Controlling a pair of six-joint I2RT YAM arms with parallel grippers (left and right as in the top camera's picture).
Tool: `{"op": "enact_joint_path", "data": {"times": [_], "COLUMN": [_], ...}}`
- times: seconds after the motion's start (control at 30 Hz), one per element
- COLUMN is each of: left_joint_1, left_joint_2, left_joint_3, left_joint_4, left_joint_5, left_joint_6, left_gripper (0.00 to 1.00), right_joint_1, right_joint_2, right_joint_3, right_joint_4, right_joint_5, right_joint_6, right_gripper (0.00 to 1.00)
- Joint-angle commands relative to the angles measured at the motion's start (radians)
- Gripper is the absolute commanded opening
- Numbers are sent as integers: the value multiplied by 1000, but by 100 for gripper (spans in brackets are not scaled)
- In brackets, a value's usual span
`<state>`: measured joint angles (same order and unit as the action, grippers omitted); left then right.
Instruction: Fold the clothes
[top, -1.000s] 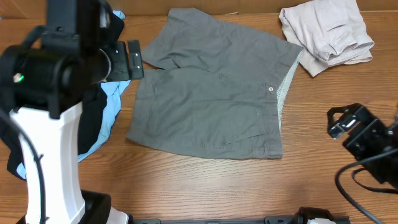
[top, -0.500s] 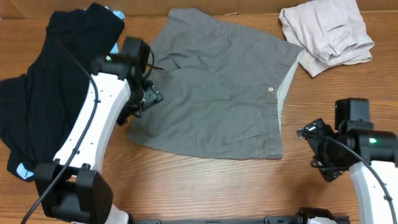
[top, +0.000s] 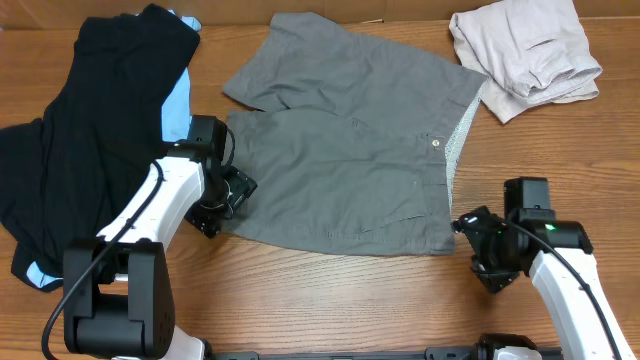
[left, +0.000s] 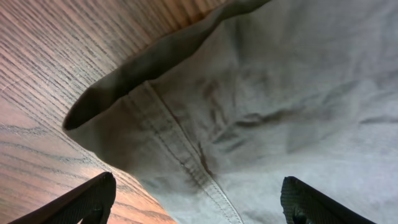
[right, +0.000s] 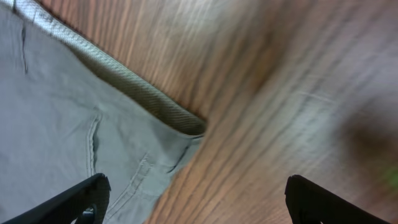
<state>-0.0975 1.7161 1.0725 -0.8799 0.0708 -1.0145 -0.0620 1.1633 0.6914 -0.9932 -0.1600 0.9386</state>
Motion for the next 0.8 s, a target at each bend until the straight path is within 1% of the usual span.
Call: {"op": "enact_joint_path", "data": {"times": [0.0,0.07,0.13,0.17,0.23,0.33,0.37,0.4,0.43,0.57,0.77], "left_joint_1": [0,0,0,0,0,0,0,0,0,0,-1], "left_joint_2": [-8,-8,-8,-8,-5,-3,-2,-2,-2,-2,-2], "left_joint_3": [-29,-40,-49,-55,-66,-88,-103,-111,-119,-146,-150], "left_joint_4": [14,31,38,45,63,95,116,129,139,180,185], "left_joint_5": [-49,-47,-48,-48,-48,-48,-48,-48,-48,-46,-45], "left_joint_6": [-35,-47,-66,-67,-67,-67,-66,-67,-67,-66,-63], "left_gripper": [88,87,83,80,70,45,23,11,4,4,4], "right_joint_1": [67,104,132,142,152,153,153,153,153,153,153], "right_joint_2": [33,50,64,72,81,93,97,97,97,97,121], "right_joint_3": [-12,-12,-12,-12,-12,-12,-12,-12,-12,-12,-39], "right_joint_4": [38,59,72,76,80,80,79,80,80,83,158], "right_joint_5": [-16,-18,-18,-18,-18,-18,-18,-18,-21,-18,1], "right_joint_6": [5,11,31,36,39,47,55,54,58,58,69], "right_gripper": [93,93,93,93,92,91,91,90,90,88,85]}}
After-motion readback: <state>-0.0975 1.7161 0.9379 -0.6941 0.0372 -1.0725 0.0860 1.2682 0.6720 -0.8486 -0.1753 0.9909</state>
